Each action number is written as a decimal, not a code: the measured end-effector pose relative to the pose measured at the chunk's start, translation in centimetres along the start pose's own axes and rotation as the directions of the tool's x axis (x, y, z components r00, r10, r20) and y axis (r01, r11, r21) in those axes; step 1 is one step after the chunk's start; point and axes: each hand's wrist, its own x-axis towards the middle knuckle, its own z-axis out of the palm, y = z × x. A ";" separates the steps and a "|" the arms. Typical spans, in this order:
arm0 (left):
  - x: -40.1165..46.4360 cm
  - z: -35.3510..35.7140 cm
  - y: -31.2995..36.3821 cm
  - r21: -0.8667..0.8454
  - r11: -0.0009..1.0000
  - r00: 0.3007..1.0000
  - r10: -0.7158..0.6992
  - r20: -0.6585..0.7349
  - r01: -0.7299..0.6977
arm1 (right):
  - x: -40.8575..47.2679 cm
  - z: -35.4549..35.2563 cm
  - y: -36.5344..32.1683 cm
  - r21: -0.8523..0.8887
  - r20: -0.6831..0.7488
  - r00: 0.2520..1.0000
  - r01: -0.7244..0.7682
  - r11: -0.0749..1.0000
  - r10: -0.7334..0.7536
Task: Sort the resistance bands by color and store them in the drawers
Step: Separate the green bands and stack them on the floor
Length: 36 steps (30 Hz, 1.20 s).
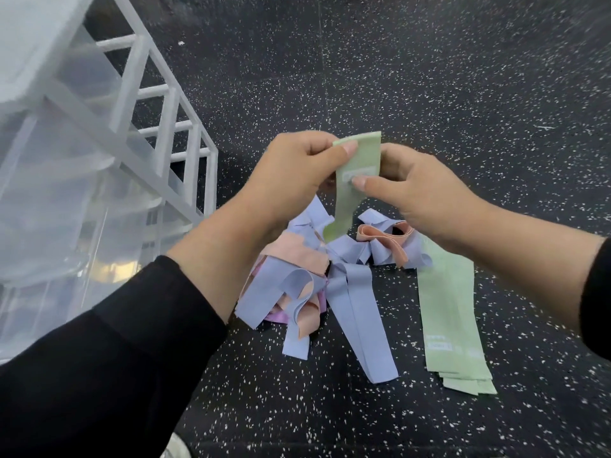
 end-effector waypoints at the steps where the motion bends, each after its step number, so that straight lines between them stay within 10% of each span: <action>1: 0.0 -0.1 0.3 -0.035 0.999 1.000 0.000 -0.001 0.000 | 0.0 0.1 -0.1 0.016 -0.012 1.000 0.001 1.000 -0.001; 19: -0.1 2.9 6.4 -0.527 0.850 0.999 -0.029 -0.024 0.012 | -3.8 -0.9 -1.5 0.106 -0.043 0.999 0.008 0.994 -0.003; 36: 4.1 16.4 3.4 -0.471 0.829 0.944 -0.327 0.031 0.302 | -13.6 -7.5 7.4 0.207 -0.177 0.912 -0.333 0.920 0.370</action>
